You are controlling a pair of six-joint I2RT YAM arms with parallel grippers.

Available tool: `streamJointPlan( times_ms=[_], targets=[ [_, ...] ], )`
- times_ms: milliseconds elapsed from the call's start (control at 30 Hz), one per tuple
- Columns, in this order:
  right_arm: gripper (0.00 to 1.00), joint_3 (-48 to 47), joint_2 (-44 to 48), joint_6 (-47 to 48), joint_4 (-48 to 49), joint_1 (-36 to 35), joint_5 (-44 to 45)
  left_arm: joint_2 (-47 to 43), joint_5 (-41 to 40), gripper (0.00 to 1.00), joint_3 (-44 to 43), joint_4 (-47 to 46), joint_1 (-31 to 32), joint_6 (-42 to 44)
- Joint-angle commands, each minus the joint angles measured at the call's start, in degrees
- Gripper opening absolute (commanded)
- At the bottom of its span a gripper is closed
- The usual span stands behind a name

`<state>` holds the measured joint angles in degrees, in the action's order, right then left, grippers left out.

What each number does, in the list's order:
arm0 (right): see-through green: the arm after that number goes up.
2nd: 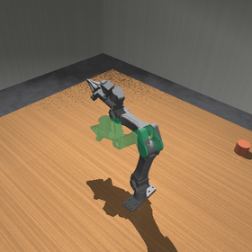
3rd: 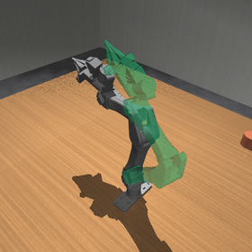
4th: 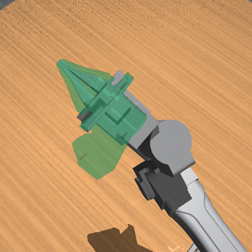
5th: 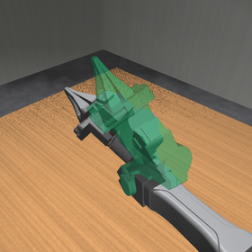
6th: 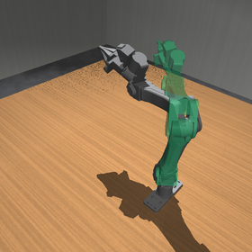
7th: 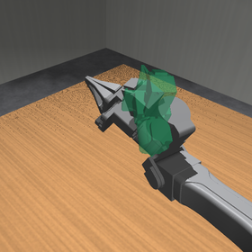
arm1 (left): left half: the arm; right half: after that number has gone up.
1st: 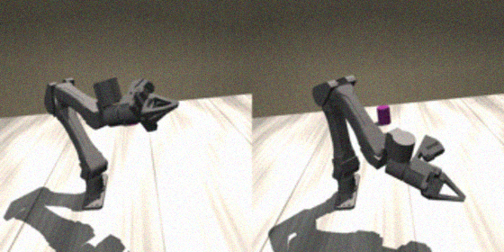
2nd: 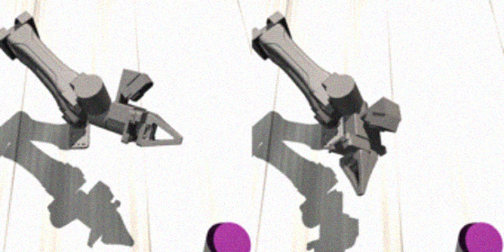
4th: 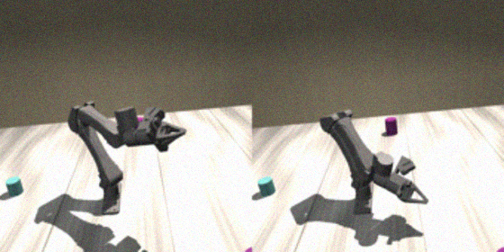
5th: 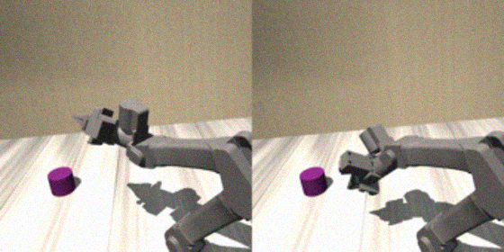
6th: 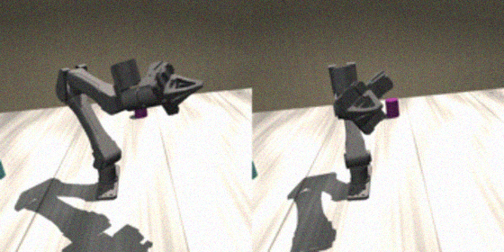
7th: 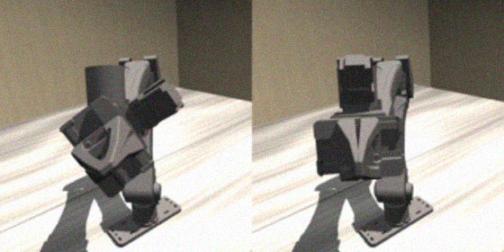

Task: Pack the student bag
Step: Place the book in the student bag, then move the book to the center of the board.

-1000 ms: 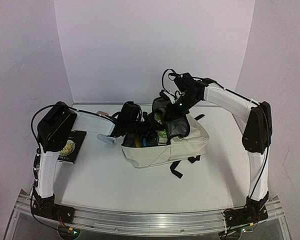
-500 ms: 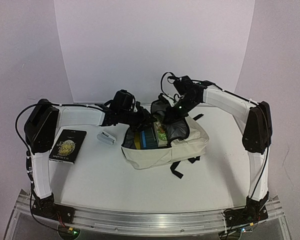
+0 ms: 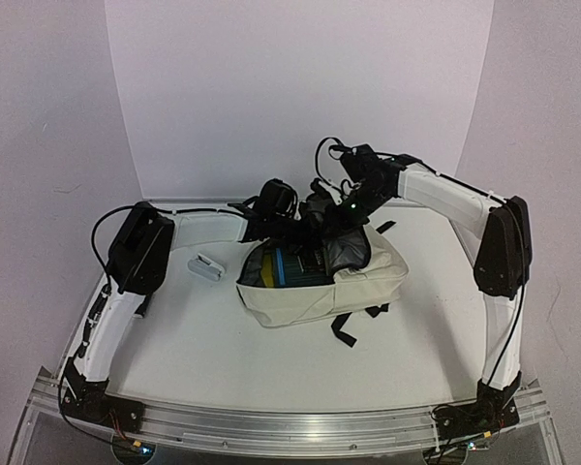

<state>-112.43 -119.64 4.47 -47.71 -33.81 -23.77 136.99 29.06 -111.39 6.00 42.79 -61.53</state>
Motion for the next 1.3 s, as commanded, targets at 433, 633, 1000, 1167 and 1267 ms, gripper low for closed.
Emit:
streamJointPlan(
  times_ms=[433, 633, 1000, 1167, 1267],
  targets=[
    [0.0, 14.47, 13.21, 6.18, 1.03, 9.95, 0.25, -26.23, -1.95, 0.69, 22.11, 5.88, -4.06, 7.34],
    [0.0, 19.21, 16.38, 8.68, 0.59, 13.04, 1.36, -40.59, -13.02, 0.99, 31.35, 25.44, -15.49, 9.69],
    [0.0, 22.41, 18.78, 8.85, 0.51, 13.62, 2.53, -44.78, -20.81, 1.0, 33.52, 46.21, -39.86, 17.04],
    [0.01, 21.79, 17.89, 8.34, 0.29, 13.92, 3.27, -40.39, -23.37, 1.0, 32.35, 46.75, -46.36, 19.84],
    [0.05, 21.33, 17.49, 8.38, -0.09, 14.01, 3.38, -36.46, -25.22, 1.0, 30.67, 46.62, -48.44, 20.72]
  ],
)
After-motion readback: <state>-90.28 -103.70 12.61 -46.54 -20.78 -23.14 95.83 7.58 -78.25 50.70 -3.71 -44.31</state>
